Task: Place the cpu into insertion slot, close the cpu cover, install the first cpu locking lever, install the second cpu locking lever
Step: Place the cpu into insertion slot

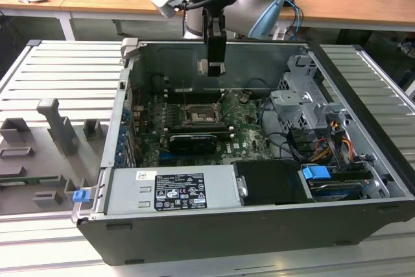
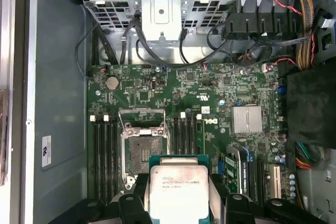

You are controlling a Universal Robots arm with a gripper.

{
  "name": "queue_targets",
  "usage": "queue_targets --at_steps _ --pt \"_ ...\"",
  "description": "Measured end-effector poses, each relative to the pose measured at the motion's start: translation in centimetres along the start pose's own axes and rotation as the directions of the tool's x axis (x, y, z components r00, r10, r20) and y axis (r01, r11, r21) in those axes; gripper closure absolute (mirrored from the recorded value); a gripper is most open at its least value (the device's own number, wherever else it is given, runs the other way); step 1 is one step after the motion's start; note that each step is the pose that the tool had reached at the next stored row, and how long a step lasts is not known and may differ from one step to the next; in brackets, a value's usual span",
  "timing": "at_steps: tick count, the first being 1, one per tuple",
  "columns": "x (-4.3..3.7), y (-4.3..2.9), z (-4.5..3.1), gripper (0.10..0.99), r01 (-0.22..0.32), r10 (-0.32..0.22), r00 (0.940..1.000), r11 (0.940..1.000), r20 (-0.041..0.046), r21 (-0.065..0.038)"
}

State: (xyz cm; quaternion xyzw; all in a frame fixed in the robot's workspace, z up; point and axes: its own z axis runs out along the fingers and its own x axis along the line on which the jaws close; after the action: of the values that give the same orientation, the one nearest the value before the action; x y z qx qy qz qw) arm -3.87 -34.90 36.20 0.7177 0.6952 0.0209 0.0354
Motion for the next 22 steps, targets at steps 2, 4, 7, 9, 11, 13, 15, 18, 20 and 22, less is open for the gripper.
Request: queue_targets --at_steps 2,4,7,9,11,13,15,18,20,22 --pt "0.0 0.0 0.08 0.549 0.0 0.0 1.0 1.0 0.0 0.0" --pt "0.0 -0.01 0.2 0.549 0.0 0.0 1.0 1.0 0.0012 0.0" --pt "0.01 -0.04 0.46 0.549 0.0 0.0 1.0 1.0 0.0012 0.0" --pt "0.01 -0.05 0.59 0.549 0.0 0.0 1.0 1.0 0.0013 0.0" --pt "0.01 -0.05 0.7 0.549 0.0 0.0 1.0 1.0 0.0012 0.0" --pt "0.02 -0.07 0.84 0.549 0.0 0.0 1.0 1.0 0.0012 0.0" --pt "0.02 -0.07 0.93 0.549 0.0 0.0 1.0 1.0 0.0013 0.0" --pt "0.02 -0.09 1.11 0.549 0.0 0.0 1.0 1.0 0.0012 0.0" --pt "0.02 -0.09 1.2 0.549 0.0 0.0 1.0 1.0 0.0012 0.0" --pt "0.03 -0.1 1.31 0.549 0.0 0.0 1.0 1.0 0.0012 0.0"
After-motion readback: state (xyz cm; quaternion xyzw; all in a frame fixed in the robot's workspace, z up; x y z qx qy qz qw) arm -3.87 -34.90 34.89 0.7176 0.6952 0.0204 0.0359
